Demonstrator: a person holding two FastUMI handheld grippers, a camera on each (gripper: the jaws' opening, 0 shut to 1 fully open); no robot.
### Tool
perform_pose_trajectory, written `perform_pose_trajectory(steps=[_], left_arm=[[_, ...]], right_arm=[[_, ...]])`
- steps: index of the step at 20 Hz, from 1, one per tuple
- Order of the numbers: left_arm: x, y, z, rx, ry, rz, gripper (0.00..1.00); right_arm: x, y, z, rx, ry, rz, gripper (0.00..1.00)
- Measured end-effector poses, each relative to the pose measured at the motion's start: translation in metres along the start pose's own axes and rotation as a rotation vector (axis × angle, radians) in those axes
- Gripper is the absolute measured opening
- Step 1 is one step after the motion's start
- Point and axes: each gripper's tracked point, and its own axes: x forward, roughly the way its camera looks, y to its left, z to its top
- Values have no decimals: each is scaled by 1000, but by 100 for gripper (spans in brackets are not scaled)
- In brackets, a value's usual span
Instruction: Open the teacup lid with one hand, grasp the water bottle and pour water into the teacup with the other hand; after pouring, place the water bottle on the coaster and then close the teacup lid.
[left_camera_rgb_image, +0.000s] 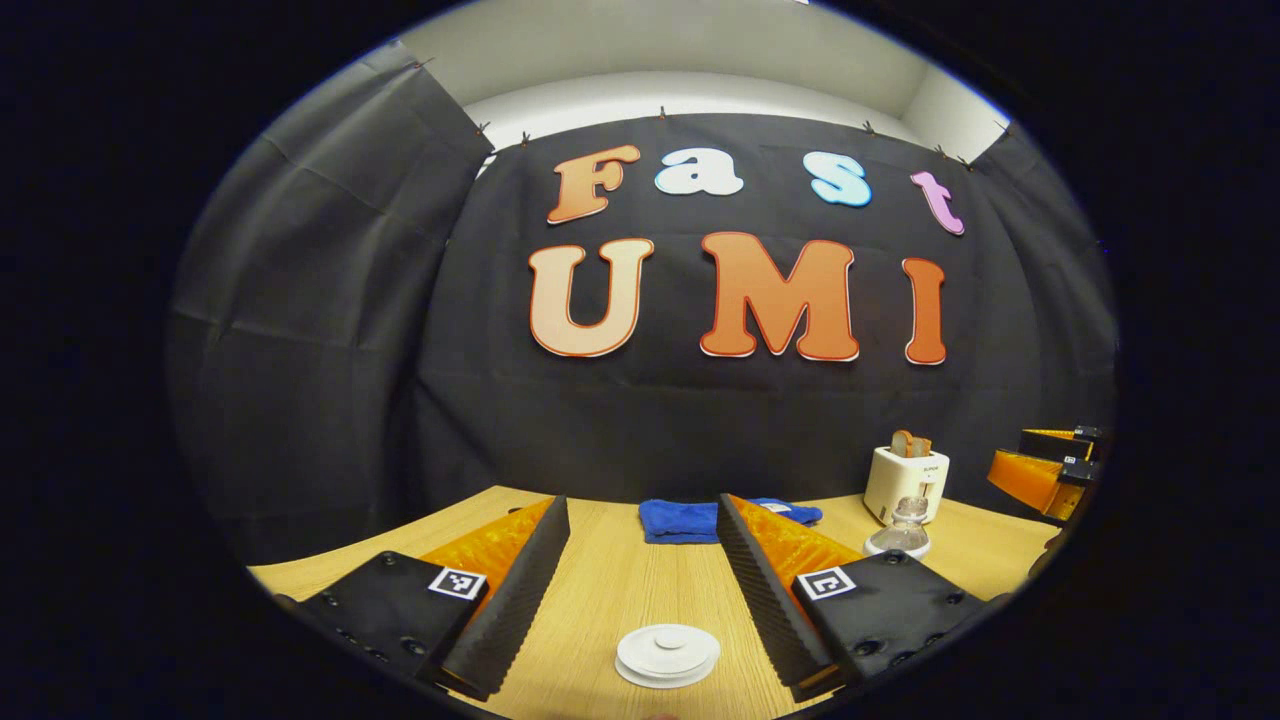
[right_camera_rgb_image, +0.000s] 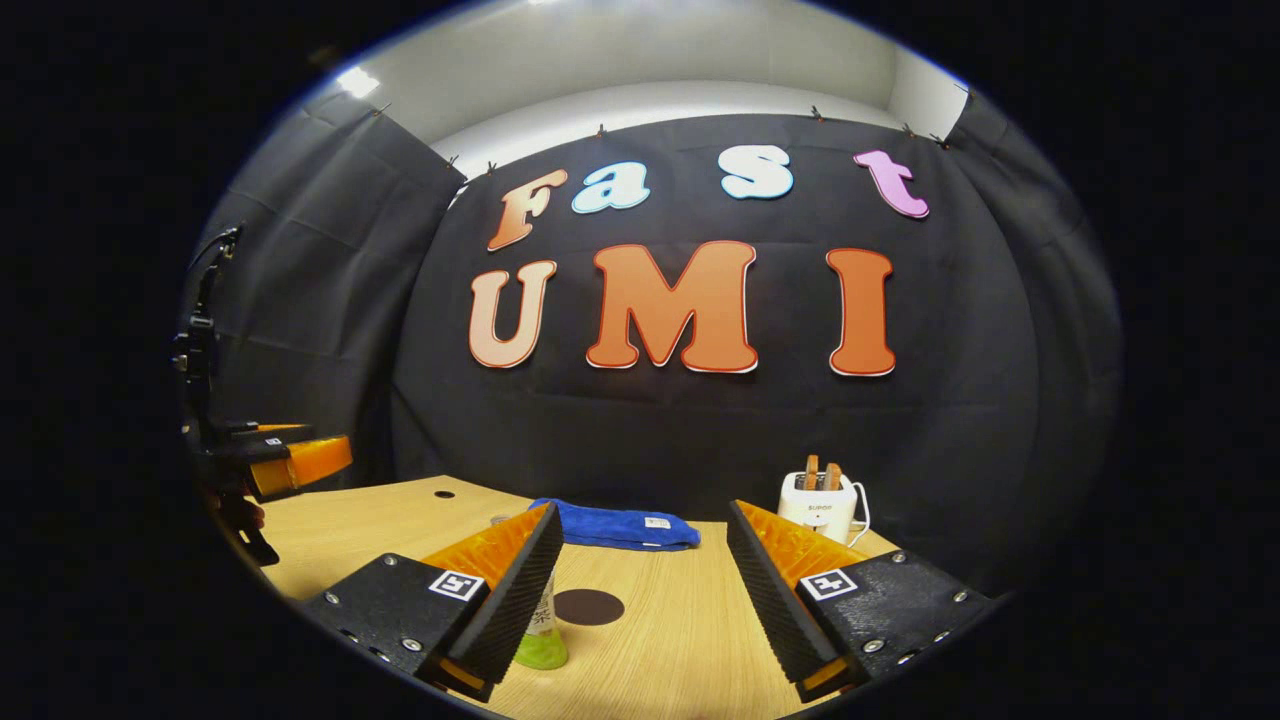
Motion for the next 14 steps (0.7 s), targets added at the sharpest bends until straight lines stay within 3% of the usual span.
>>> perform_pose_trajectory(steps=[5, 7, 8, 14], left_arm=[[7, -21, -43, 31, 90, -89, 95], [9, -27, -58, 48, 120, -111, 90], [11, -27, -66, 53, 134, -113, 84], [21, -33, -113, 54, 234, -126, 85]], right_arm=[[2, 22, -23, 29, 39, 85, 99], [2, 27, -30, 32, 51, 107, 99], [1, 30, -32, 31, 56, 117, 99], [0, 42, -49, 29, 73, 174, 99]])
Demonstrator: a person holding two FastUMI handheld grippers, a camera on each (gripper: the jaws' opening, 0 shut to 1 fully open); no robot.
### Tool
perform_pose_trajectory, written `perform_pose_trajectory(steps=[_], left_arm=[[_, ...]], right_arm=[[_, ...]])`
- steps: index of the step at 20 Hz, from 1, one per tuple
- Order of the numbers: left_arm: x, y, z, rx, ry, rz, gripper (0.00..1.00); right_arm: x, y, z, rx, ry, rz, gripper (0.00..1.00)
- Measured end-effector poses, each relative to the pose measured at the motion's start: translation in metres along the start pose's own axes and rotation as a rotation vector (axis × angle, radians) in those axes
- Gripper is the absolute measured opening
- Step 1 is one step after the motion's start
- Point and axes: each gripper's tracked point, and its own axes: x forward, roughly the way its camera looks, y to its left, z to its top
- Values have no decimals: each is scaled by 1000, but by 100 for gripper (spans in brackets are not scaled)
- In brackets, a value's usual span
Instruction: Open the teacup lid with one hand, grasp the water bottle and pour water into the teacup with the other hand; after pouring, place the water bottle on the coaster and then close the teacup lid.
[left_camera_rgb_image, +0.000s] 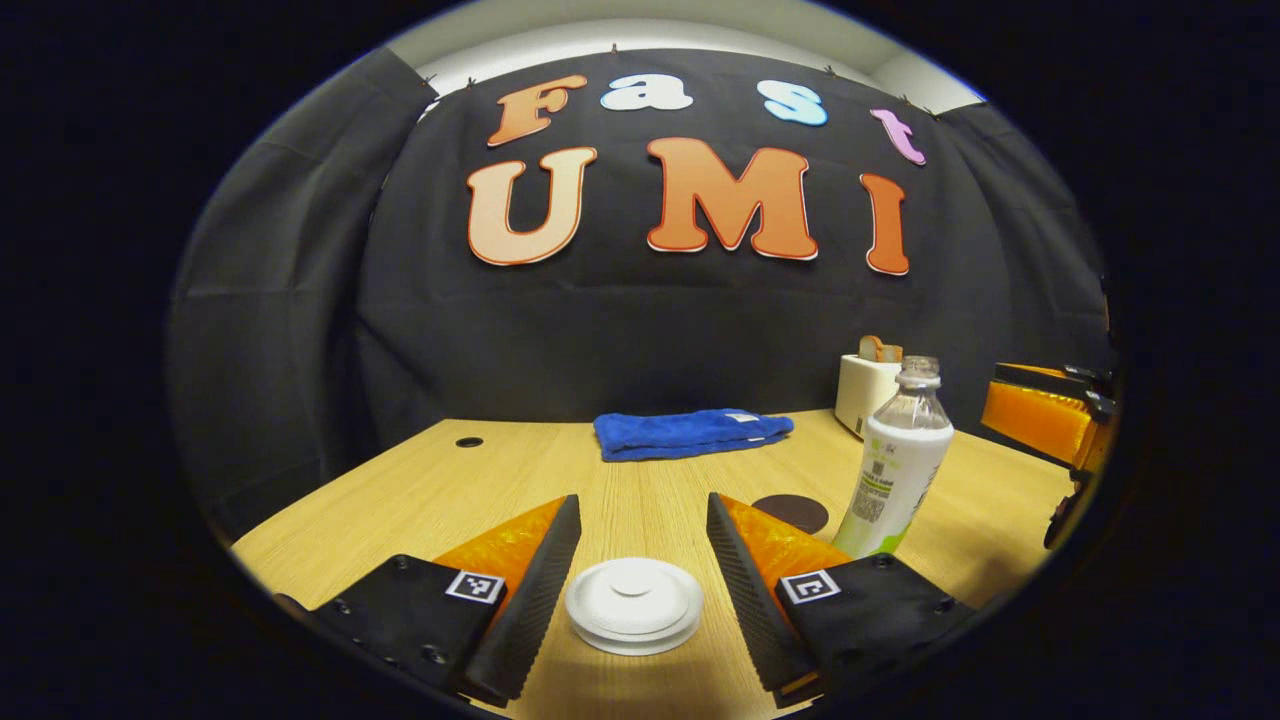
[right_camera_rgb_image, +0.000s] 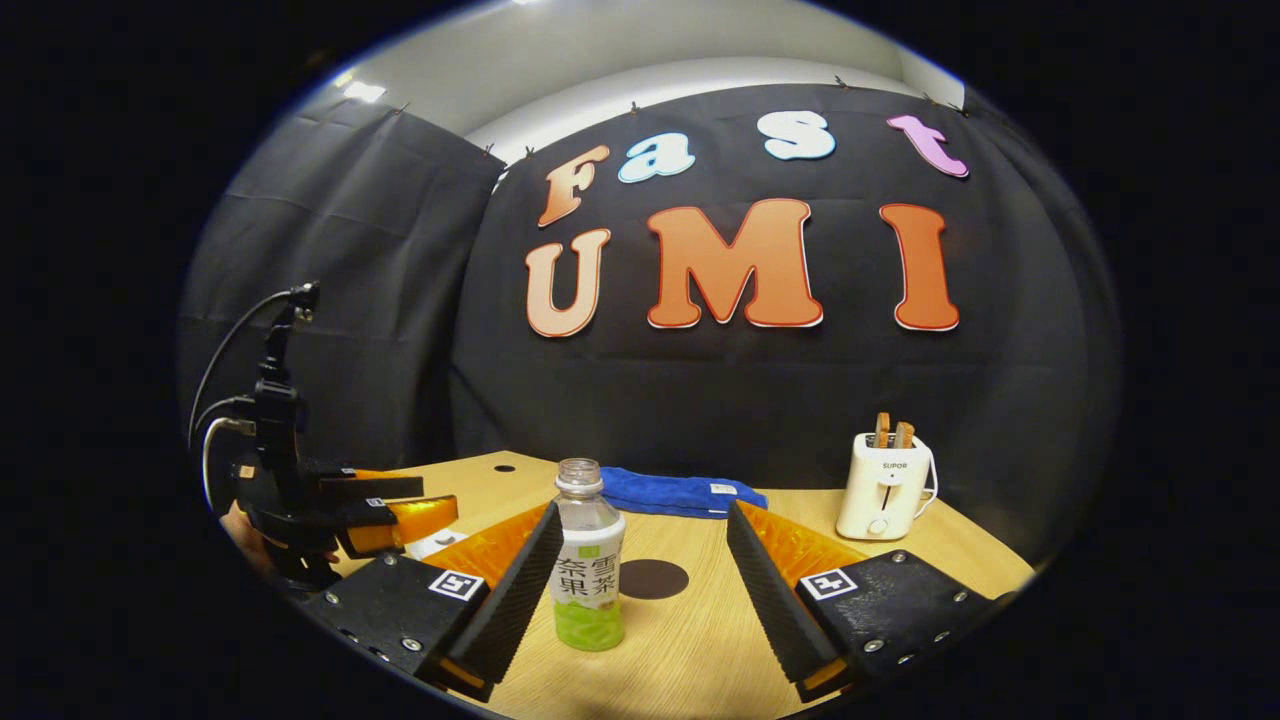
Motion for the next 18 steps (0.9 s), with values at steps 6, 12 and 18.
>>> perform_pose_trajectory(steps=[6, 12, 18], left_arm=[[13, 1, -32, 37, 79, 21, 84], [18, 10, -48, 75, 121, 80, 71], [23, 17, -51, 67, 107, 111, 41]], right_arm=[[5, 2, -13, 37, 31, 28, 99], [7, -5, -20, 24, 45, 8, 99], [8, -5, -24, 19, 58, 6, 99]])
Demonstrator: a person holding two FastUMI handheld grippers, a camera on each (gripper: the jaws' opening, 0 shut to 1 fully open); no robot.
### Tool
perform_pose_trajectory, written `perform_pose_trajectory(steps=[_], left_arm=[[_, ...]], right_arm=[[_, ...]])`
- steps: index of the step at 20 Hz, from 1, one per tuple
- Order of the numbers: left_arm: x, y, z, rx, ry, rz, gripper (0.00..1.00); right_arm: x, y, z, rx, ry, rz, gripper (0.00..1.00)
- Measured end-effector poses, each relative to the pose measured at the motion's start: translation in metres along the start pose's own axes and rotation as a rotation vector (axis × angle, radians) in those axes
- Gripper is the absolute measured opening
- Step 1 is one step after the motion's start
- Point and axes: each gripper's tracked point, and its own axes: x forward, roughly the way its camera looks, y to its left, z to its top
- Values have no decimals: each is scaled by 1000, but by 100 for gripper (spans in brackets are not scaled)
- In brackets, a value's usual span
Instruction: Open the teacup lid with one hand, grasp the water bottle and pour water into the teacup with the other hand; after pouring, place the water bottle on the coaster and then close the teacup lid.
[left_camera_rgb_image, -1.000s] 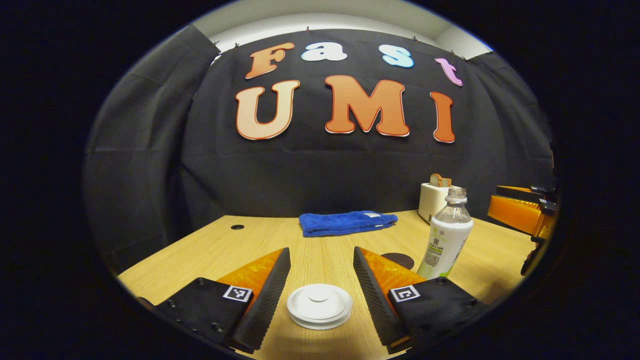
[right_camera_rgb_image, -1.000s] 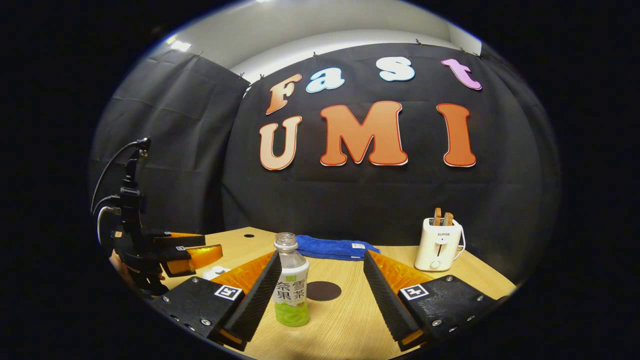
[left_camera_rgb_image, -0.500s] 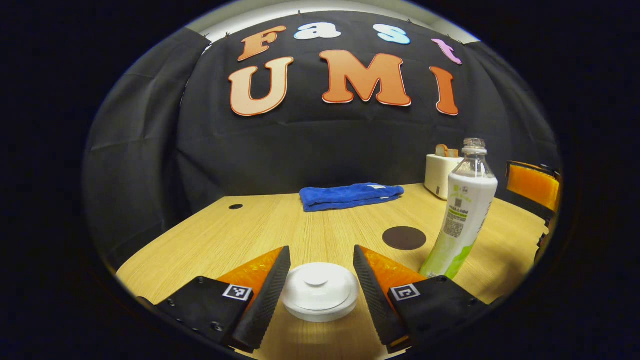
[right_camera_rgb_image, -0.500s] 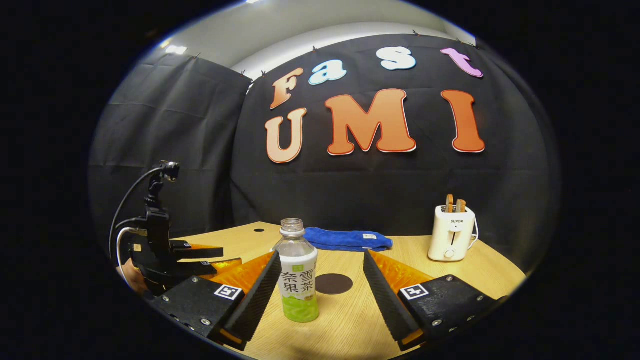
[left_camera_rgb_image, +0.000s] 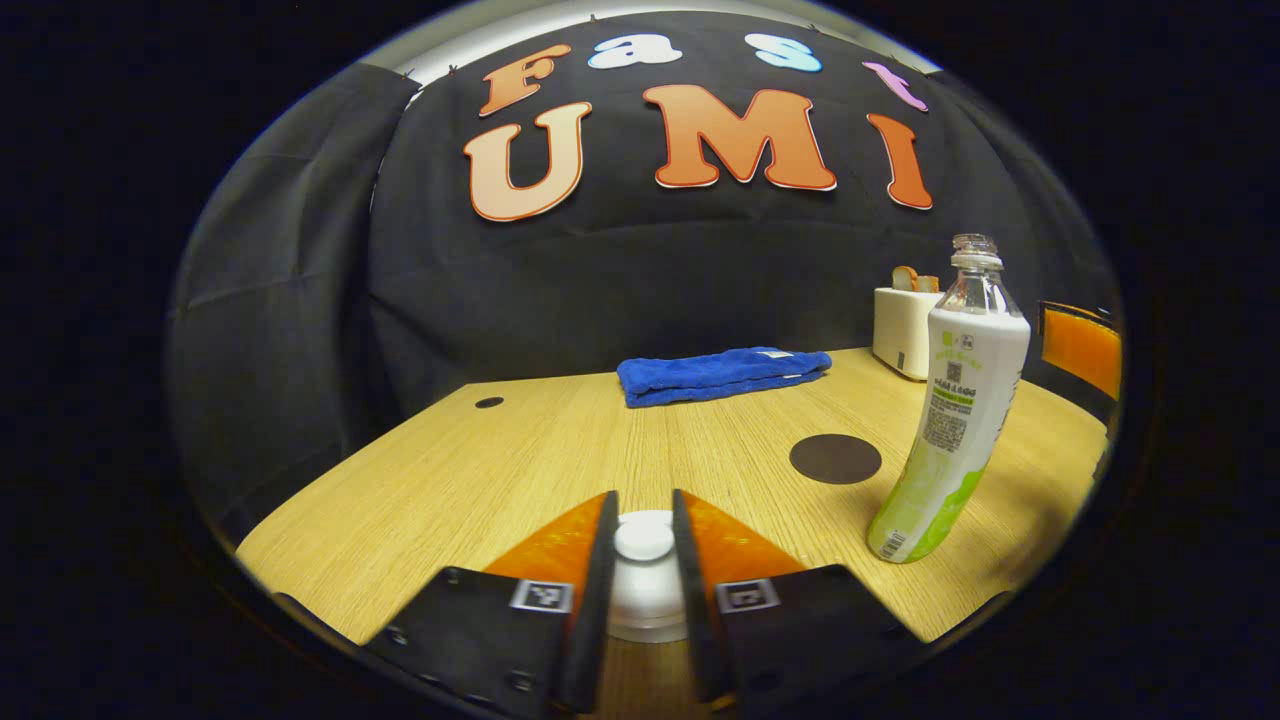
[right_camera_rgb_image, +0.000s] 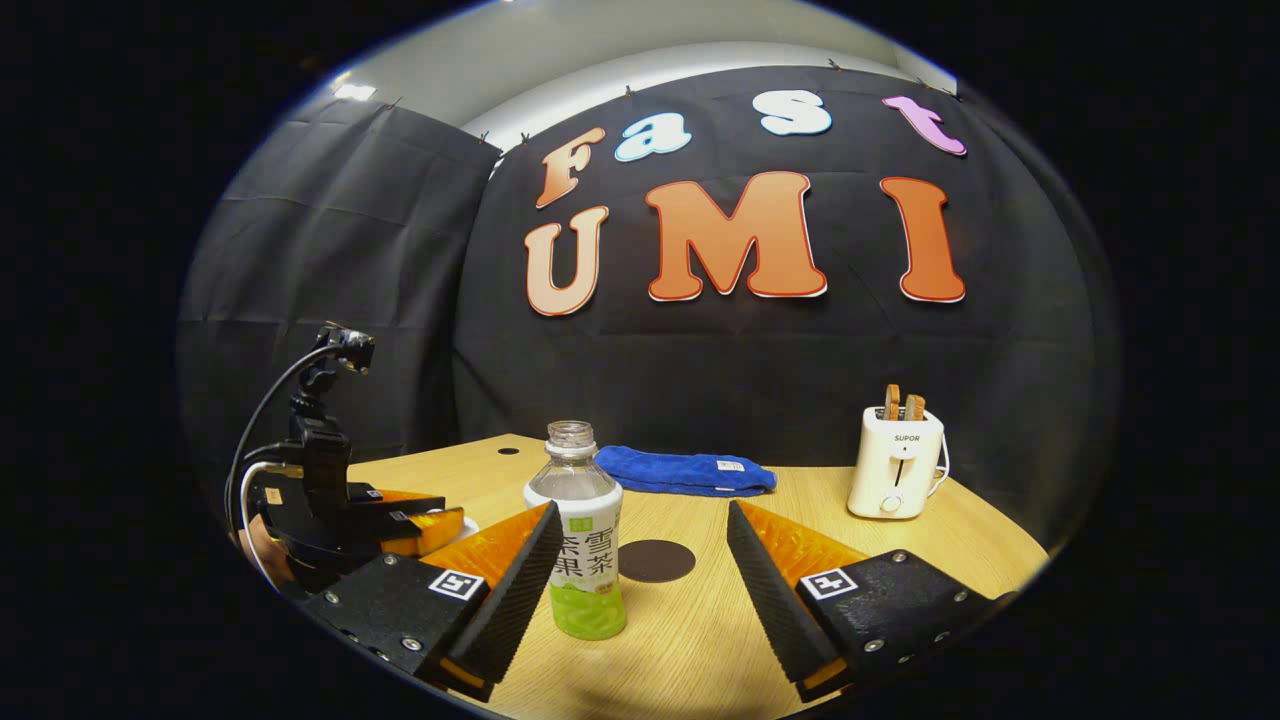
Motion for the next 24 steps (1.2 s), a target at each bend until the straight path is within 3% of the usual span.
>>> perform_pose_trajectory(steps=[1, 10, 14, 16, 17, 19, 21, 24], left_arm=[[-1, 0, 2, -2, 1, 0, 31], [-5, 3, 25, -54, -87, 34, 34], [-8, 17, 34, -83, -111, 71, 31], [-9, 26, 35, -97, -117, 85, 34], [-11, 31, 35, -103, -119, 93, 31], [-13, 41, 33, -109, -116, 106, 33], [-13, 49, 32, -117, -113, 114, 30], [-13, 59, 30, -119, -102, 133, 33]], right_arm=[[0, 1, -2, 0, 2, 1, 99], [6, 21, -15, -22, 44, 43, 99], [12, 41, -33, 11, 116, 101, 99], [18, 43, -39, 12, 139, 96, 98], [21, 44, -44, 15, 152, 93, 98], [24, 51, -53, 27, 182, 109, 96], [28, 57, -60, 41, 208, 115, 87], [35, 53, -76, 57, 262, 78, 83]])
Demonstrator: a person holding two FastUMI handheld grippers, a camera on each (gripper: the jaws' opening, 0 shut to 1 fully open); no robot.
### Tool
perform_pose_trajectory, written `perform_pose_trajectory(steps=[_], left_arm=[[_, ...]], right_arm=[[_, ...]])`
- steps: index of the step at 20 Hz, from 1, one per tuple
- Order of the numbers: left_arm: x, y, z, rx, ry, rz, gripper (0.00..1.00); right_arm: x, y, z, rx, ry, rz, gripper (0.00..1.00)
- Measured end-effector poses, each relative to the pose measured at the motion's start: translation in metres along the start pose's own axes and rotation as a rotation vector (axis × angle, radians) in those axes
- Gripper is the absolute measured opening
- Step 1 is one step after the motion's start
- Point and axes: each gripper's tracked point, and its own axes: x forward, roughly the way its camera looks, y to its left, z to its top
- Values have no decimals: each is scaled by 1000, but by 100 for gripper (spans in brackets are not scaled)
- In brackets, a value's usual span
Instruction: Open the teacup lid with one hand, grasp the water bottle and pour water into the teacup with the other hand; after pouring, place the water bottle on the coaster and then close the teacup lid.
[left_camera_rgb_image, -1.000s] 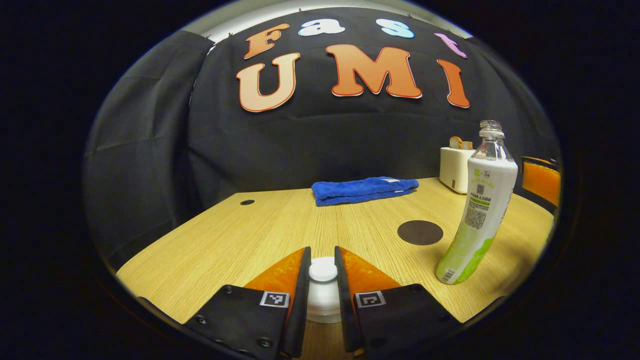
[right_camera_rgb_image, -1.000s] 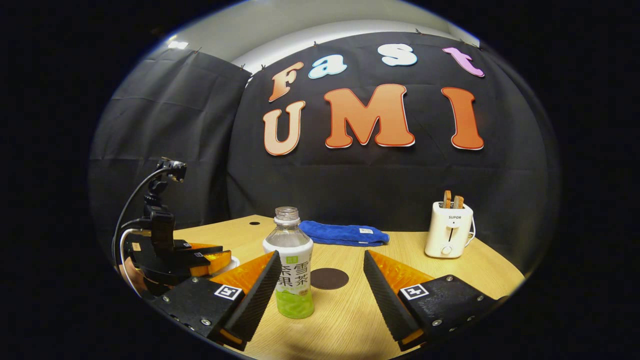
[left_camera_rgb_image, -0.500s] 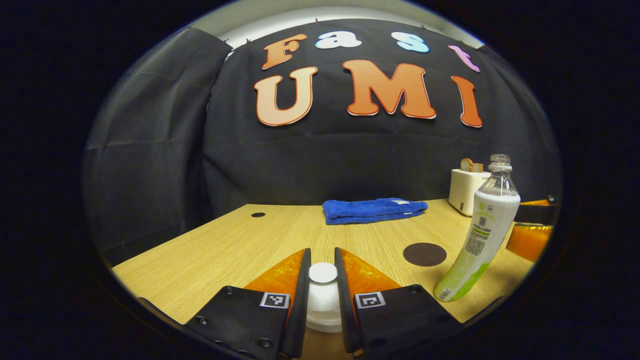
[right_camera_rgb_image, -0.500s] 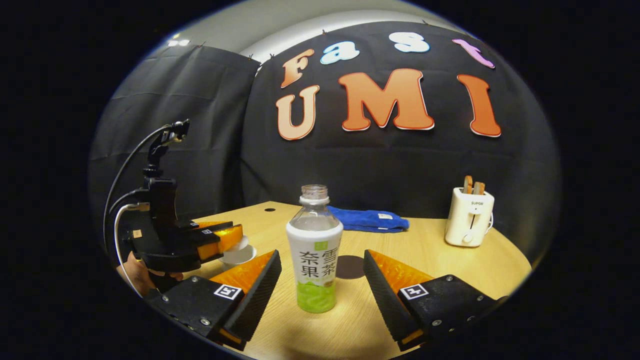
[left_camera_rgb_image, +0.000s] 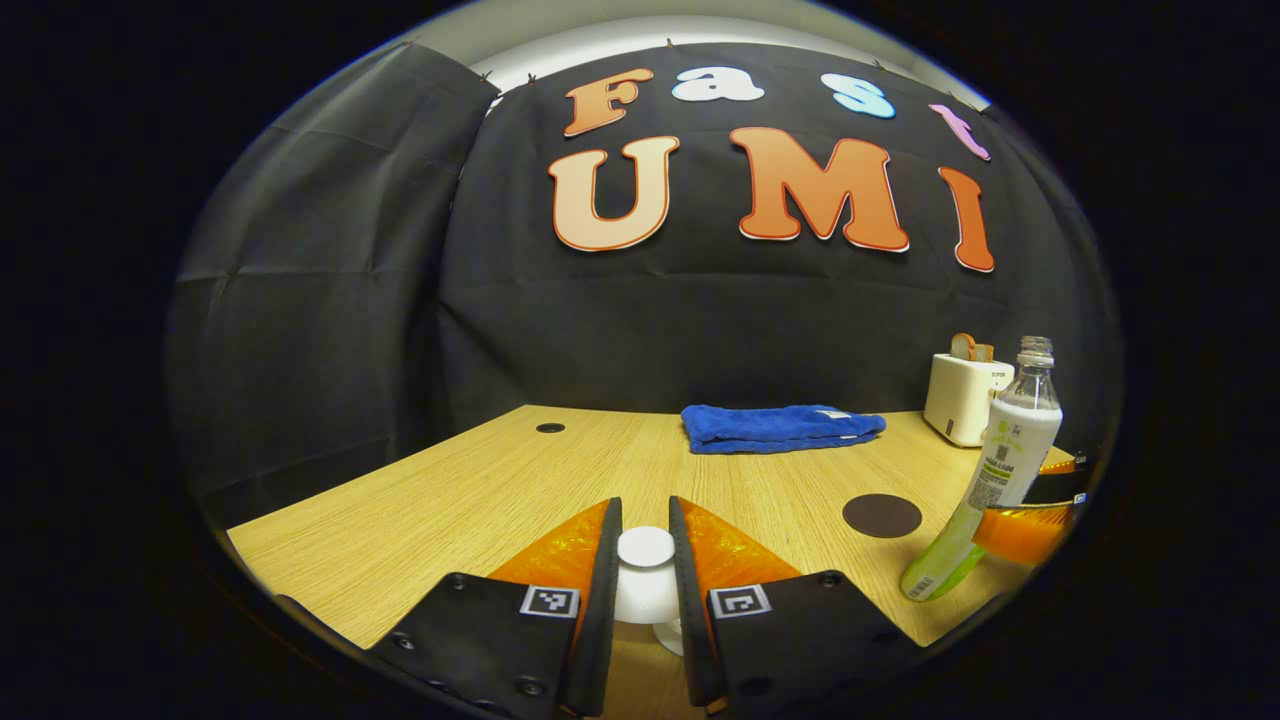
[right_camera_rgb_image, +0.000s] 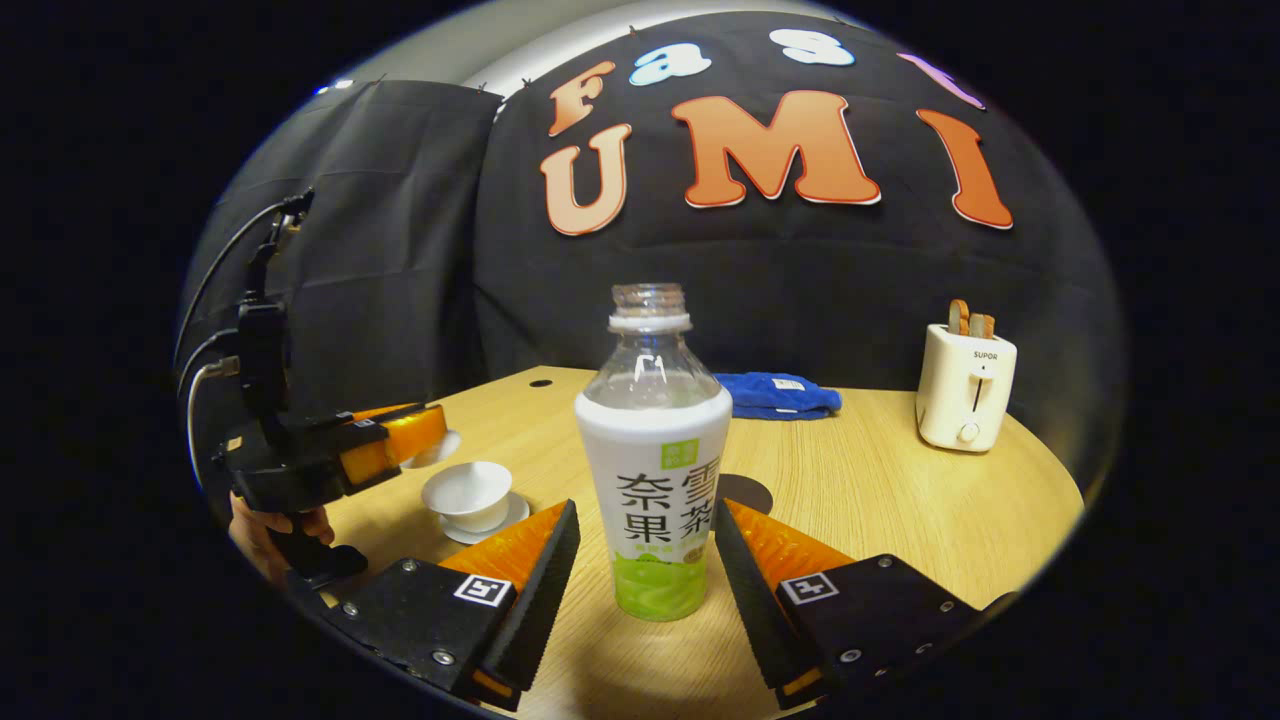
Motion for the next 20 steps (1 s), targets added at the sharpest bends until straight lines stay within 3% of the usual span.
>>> perform_pose_trajectory(steps=[2, 5, 10, 15, 20], left_arm=[[0, 4, 3, 5, -7, 2, 30], [-2, 6, 5, 9, -11, 6, 33], [-1, 6, 15, 3, -25, 0, 33], [0, 14, 18, -2, -35, 7, 34], [-5, 31, 23, -5, -46, 31, 34]], right_arm=[[7, 2, -3, 19, 21, -6, 81], [9, 1, -2, -1, 16, -10, 67], [7, -4, 7, -98, 4, -36, 64], [10, -28, 20, -273, -10, -169, 64], [13, -52, 34, -540, -14, -313, 64]])
